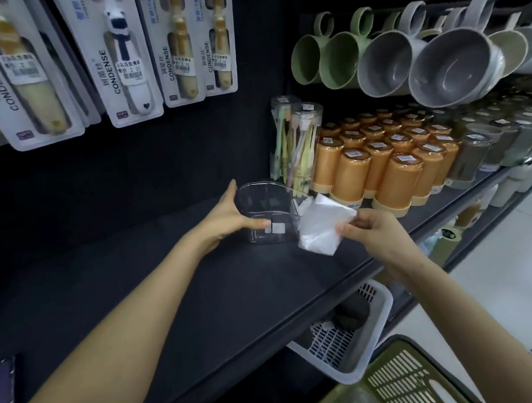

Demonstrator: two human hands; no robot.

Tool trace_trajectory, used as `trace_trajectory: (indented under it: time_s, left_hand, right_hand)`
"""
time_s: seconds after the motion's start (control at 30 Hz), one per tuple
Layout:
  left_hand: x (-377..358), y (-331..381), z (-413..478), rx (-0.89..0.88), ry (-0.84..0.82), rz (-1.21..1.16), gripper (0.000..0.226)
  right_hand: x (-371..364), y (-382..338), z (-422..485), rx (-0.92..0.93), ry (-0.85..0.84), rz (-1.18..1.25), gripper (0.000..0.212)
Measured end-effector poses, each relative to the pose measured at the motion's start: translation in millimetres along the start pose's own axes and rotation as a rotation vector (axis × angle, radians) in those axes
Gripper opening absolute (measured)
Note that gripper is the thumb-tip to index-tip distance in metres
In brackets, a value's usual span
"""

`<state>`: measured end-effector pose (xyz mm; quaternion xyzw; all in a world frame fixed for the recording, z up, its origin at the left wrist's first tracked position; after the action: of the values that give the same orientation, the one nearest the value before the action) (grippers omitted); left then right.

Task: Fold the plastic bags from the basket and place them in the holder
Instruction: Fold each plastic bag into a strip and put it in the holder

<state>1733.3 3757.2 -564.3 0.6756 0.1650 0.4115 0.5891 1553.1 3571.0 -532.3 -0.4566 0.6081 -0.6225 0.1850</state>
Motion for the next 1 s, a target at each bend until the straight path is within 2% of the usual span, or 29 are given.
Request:
trace_trajectory:
  time_s: [0.33,0.5,0.63,0.77,0.83,0.93,1.0]
  left_hand:
    - [7,1,-20,-0.127,0.021,-0.083,0.098]
    - [9,-1,-57,-0.162,-0.027,-0.145,0.105]
    - [11,-1,-87,-0.185,-0.048,-0.187,0.106]
    - [12,0,-114,-0.204,-0.057,-0.175,0.116]
    - [12,1,-126,-0.217,-0.028,-0.171,0.113]
    - [12,3,-141,-0.246,0.027,-0.163,0.109]
    - [9,7,-147,-0.256,0.027,-0.149,0.11]
  right_hand:
    - [4,5,13,-0.084,-0.109,-0.117,0.005]
    - [-14,11,4,-0.134,-0.198,-0.174,0.01]
    - [-32,5,-9,-0.088,-0.226,-0.265,0.02]
    - [-44,8,-20,-0.033,-0.14,-0.369,0.042]
    - [-45,9,-26,0.024,-0.068,-0.42,0.037]
    - [-45,2,-44,0.205,0.072,-0.56,0.021]
    - [-40,-7,-60,0.354,0.159,-0.537,0.022]
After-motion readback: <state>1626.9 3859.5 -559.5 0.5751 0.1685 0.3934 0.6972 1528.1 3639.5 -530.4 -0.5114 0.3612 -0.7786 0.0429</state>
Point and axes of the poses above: each hand's wrist, its own z-axis towards the middle knuckle, its own x-axis out of the back of the hand, y = z × x, the point moved 10 cm from there along z, towards the middle knuckle, and after that the axes turned 11 degrees about -x, right-handed, at the moved point
